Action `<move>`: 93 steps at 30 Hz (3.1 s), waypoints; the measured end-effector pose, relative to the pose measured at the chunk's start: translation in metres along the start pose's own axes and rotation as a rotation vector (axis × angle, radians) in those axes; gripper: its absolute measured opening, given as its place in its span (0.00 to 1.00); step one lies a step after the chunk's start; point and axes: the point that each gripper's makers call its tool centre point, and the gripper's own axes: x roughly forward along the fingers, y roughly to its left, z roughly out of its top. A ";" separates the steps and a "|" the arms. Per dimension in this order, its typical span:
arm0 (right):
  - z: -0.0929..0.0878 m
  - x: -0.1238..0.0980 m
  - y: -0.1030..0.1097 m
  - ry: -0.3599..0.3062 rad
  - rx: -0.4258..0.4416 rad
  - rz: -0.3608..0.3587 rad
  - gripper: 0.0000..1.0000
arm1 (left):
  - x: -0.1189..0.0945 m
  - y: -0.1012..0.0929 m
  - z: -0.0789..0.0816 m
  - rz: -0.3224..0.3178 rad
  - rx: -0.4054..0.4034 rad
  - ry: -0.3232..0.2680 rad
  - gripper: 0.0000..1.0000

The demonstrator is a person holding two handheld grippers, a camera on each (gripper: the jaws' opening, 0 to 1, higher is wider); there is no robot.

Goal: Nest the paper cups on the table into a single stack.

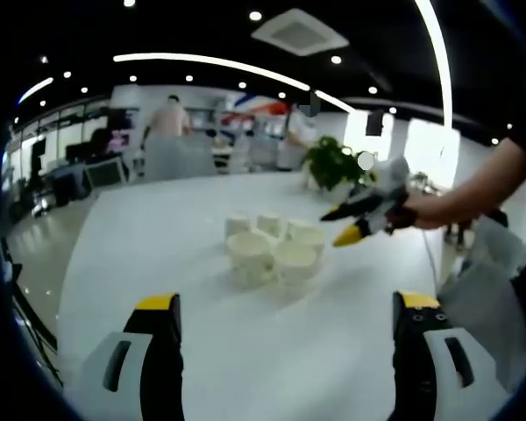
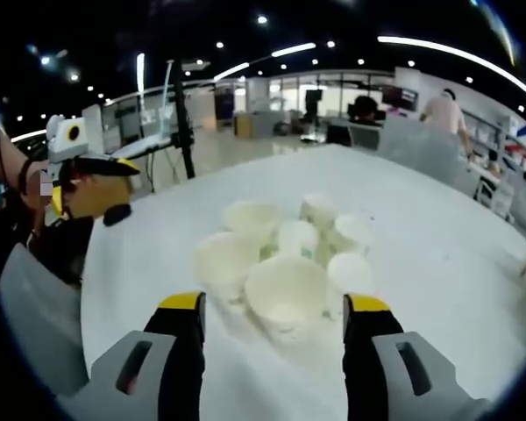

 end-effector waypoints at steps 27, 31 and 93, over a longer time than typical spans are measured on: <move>-0.005 0.027 -0.007 0.034 0.004 0.014 0.54 | -0.003 0.009 -0.008 0.009 -0.005 0.027 1.00; -0.007 0.029 -0.008 0.039 0.005 0.015 0.53 | -0.005 0.012 -0.010 0.015 -0.012 0.028 1.00; -0.015 0.002 -0.012 0.020 0.002 -0.004 0.40 | -0.001 0.000 -0.002 -0.010 -0.001 0.009 1.00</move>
